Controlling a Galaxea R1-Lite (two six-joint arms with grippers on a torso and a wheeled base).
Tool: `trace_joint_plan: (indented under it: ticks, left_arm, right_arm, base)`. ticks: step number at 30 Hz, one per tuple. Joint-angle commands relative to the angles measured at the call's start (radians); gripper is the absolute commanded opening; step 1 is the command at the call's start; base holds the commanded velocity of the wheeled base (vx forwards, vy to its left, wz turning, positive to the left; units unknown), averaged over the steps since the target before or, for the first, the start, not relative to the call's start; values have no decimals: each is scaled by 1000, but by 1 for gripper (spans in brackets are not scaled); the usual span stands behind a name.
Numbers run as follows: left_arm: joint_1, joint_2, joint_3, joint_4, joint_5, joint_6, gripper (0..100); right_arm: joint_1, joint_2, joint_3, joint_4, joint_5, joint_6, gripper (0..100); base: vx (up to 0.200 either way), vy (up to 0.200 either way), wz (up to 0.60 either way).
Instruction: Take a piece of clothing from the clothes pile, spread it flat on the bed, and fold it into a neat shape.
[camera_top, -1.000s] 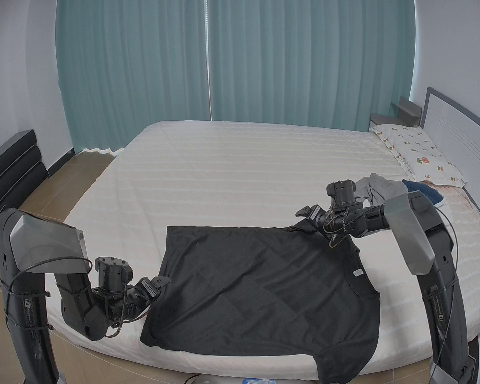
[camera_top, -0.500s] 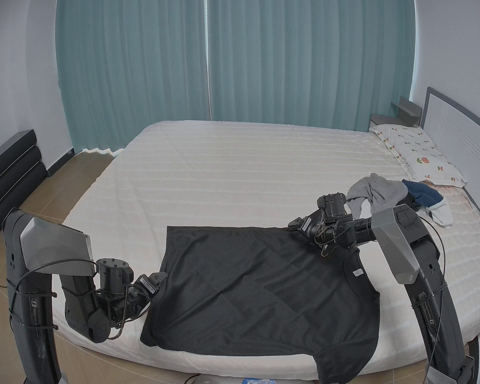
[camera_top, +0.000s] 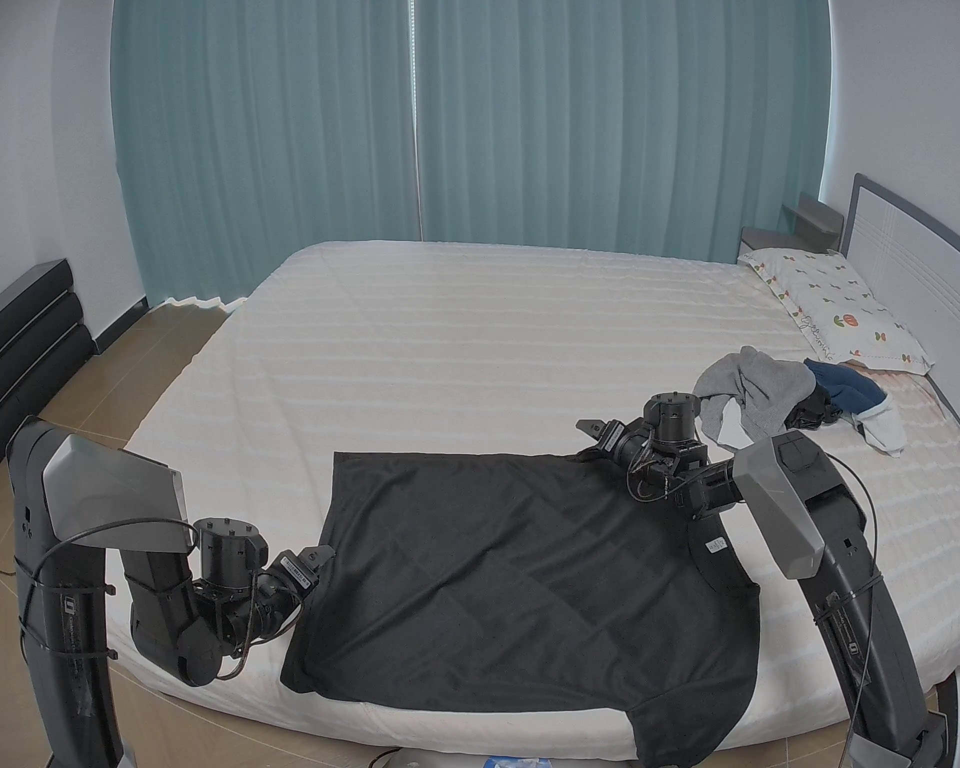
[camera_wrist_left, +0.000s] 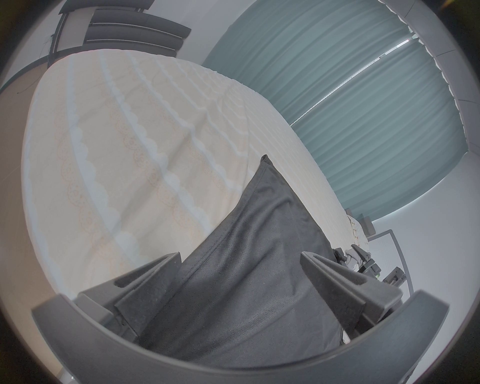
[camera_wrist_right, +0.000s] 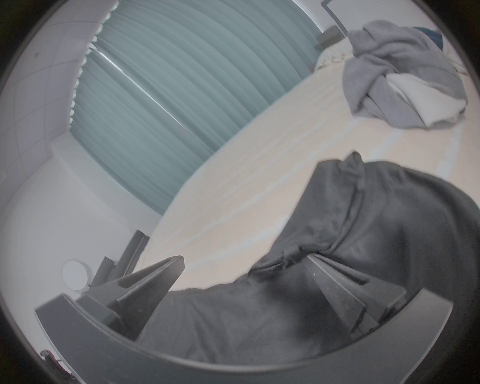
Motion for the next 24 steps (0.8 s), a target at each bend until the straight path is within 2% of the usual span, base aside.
trace_joint_plan:
  ticks: [1, 4, 11, 15, 20, 24]
  left_arm:
    - [-1, 2, 0, 0, 0, 0, 100]
    - [-1, 2, 0, 0, 2, 0, 100]
    - [1, 0, -2, 0, 2, 0, 100]
    - [6, -3, -2, 0, 0, -7, 100]
    - [24, -6, -17, 0, -12, -39, 100]
    - [91, -8, -104, 12, -12, -62, 100]
  right_arm:
    - [-10, 2, 0, -125, 28, -15, 100]
    - [-10, -22, 0, -141, 46, -29, 100]
    - [-9, 21, 0, -207, 59, -171, 100]
    - [-13, 22, 0, -214, 39, -173, 100]
    - [-55, -28, 1, -185, -4, -159, 100]
    - [-115, -126, 127, -159, 5, -158, 100]
  base:
    - [0, 0, 0]
    - [0, 0, 0]
    - [0, 0, 0]
    - [0, 0, 0]
    - [0, 0, 0]
    - [0, 0, 0]
